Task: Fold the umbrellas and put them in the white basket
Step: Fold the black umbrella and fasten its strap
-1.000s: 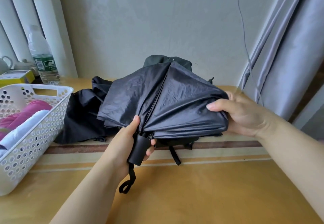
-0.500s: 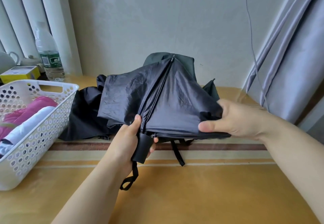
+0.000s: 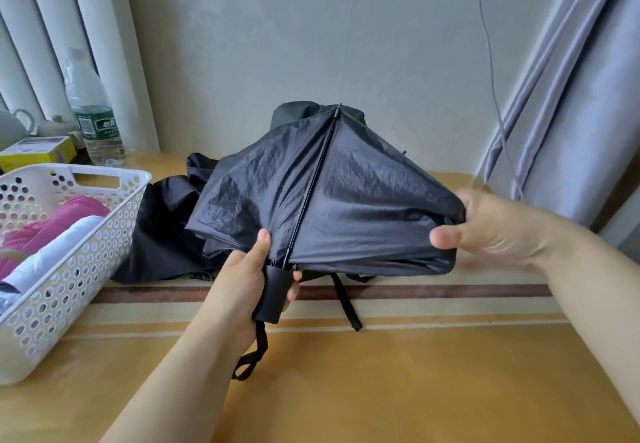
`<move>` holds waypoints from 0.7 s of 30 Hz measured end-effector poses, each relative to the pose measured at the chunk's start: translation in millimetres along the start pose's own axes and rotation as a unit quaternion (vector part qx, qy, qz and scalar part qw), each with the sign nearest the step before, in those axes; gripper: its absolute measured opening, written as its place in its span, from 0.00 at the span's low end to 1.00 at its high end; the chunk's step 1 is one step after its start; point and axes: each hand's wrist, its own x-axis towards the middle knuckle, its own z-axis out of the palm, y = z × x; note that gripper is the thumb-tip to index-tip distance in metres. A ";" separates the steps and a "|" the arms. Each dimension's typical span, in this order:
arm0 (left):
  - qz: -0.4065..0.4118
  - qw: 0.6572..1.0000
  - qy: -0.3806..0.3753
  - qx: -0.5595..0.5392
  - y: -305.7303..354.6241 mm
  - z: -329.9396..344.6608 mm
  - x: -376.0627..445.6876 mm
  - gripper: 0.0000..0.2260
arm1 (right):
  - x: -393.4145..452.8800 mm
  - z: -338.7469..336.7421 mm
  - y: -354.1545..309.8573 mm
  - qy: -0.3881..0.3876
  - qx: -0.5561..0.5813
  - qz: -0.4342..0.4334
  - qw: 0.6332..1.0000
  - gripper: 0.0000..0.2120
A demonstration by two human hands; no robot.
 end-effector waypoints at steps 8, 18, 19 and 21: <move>0.027 0.999 -0.033 0.017 3.7 -1.1 -5.1 0.12 | -0.4 6.0 12.9 0.138 -0.036 0.010 0.990 0.25; -0.002 0.999 -0.013 0.033 0.0 -0.3 -2.3 0.14 | 4.2 20.2 -1.2 0.259 0.303 -0.018 0.917 0.22; -0.001 0.999 -0.010 0.046 -1.8 1.0 -2.4 0.15 | 7.8 23.7 -1.4 0.298 0.341 -0.030 0.891 0.21; 0.006 0.997 0.003 0.073 -3.7 2.5 -3.3 0.15 | 12.6 31.8 0.1 0.315 0.390 -0.017 0.865 0.19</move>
